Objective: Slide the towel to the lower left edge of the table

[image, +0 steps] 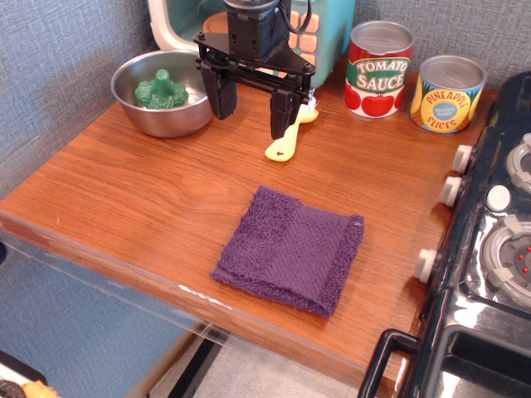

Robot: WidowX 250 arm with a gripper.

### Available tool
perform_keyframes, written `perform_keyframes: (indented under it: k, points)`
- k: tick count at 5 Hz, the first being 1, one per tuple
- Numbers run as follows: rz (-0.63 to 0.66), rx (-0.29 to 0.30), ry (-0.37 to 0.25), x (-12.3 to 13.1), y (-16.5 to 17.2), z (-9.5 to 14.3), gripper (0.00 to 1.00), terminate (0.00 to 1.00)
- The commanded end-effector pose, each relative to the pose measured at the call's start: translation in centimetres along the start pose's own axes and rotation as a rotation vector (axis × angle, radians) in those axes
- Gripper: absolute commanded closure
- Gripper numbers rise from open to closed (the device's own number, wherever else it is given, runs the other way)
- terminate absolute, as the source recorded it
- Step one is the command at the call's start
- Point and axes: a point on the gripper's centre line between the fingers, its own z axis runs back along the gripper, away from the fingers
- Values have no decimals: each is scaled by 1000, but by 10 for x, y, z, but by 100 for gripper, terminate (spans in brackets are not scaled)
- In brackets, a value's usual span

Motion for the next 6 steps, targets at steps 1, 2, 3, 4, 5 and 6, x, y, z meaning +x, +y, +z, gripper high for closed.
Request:
perform_keyframes:
  k: [1,2,3,4,5,6]
  points:
    - [0,0,0,0,0,0,0,0]
    - [2,-46,-38,-7,-14,8,0,0]
    - [-8,-60,-41,-21,-33,9,0,0]
    - [-20,-63,-11,-39,-53,-2,0,0]
    - [-5,-51,20,-56,-63,-24,0,0]
    - [7,-33,15,-61,-64,-43,0,0]
